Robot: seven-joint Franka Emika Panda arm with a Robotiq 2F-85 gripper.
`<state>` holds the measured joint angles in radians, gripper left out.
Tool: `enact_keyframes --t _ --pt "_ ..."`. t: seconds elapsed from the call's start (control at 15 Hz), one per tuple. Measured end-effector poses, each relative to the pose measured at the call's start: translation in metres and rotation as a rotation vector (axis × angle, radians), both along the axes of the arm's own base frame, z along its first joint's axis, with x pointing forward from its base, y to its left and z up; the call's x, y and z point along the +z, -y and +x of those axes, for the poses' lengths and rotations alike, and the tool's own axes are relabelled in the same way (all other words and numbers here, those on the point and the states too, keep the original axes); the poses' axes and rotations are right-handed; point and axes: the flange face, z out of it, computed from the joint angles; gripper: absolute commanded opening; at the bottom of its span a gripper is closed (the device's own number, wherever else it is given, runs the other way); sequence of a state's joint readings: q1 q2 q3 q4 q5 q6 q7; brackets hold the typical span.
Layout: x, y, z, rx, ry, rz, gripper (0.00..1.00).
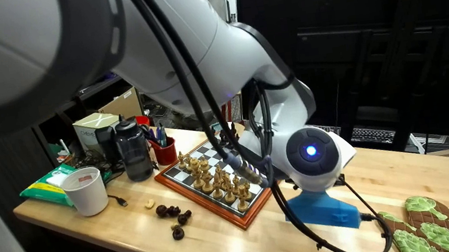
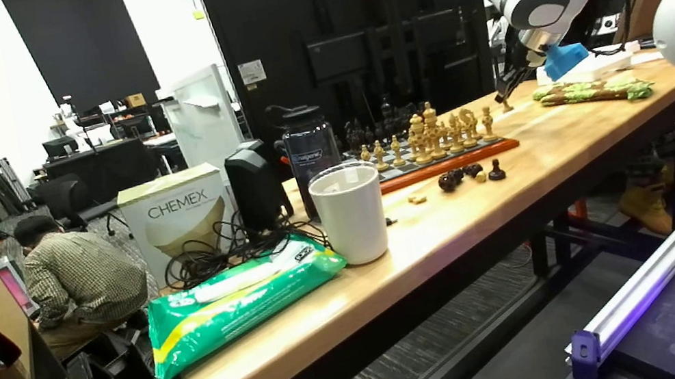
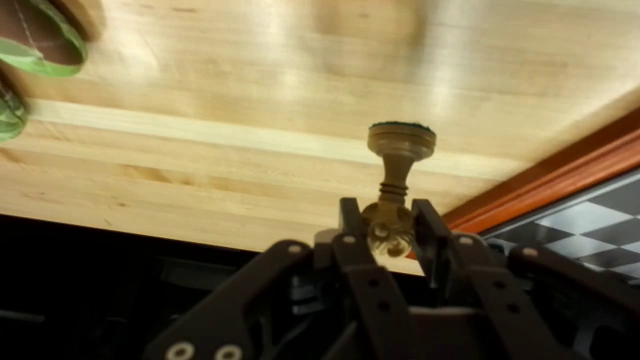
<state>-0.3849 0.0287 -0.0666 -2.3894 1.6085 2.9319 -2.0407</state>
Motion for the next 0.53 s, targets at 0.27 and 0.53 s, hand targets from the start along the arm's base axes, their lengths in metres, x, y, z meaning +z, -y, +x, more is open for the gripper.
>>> enact_keyframes --t 0.27,0.53 --pt "-0.031 0.022 0.002 0.018 0.02 0.007 0.07" --pt "-0.039 0.03 0.018 0.043 0.06 0.005 0.07"
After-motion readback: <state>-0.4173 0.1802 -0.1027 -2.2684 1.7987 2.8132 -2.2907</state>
